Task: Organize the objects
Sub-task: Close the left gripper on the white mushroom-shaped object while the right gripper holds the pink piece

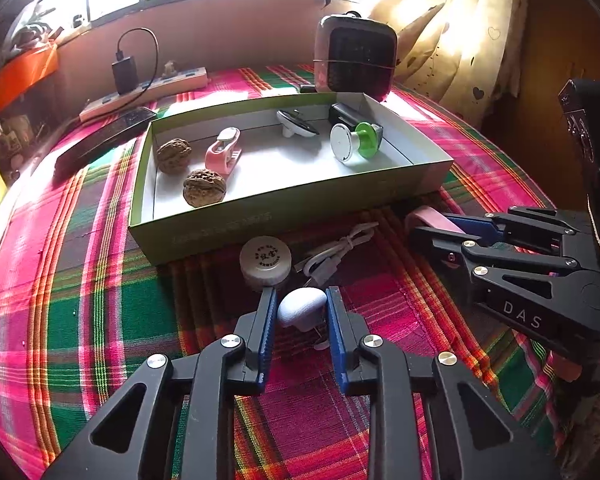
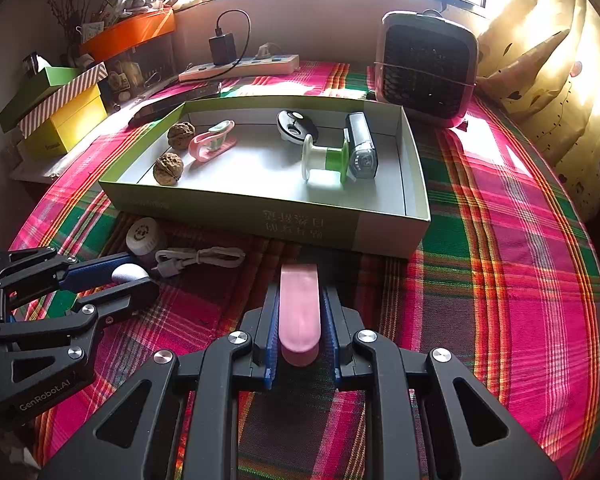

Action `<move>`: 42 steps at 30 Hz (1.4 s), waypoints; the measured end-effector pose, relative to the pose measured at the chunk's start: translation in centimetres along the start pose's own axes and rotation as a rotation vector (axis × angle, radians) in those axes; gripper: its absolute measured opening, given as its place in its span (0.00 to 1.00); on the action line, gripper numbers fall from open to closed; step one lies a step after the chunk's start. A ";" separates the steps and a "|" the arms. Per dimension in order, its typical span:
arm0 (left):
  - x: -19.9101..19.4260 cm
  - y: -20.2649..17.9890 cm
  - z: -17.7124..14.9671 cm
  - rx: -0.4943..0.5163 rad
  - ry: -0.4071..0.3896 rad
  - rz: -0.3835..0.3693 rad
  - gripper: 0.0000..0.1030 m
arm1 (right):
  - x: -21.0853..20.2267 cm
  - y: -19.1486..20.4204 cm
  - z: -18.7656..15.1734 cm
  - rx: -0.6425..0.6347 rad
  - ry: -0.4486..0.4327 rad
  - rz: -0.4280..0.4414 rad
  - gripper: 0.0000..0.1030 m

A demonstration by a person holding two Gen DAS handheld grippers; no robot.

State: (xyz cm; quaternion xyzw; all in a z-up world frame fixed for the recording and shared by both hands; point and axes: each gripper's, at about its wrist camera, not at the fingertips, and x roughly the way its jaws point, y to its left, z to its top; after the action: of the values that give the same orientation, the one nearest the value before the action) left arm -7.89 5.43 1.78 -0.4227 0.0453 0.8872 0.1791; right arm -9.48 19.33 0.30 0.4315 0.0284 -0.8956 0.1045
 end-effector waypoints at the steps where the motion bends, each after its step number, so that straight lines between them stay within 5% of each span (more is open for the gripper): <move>1: 0.0 0.0 0.0 0.001 0.000 0.000 0.21 | 0.0 0.0 0.0 0.000 0.000 0.000 0.20; 42: 0.0 0.2 0.0 -0.003 0.000 -0.004 0.20 | 0.1 0.1 -0.1 -0.006 0.001 -0.018 0.18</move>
State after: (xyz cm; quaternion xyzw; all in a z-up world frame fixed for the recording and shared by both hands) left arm -7.97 5.29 1.80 -0.4232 0.0430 0.8869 0.1804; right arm -9.43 19.19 0.17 0.4313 0.0348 -0.8962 0.0977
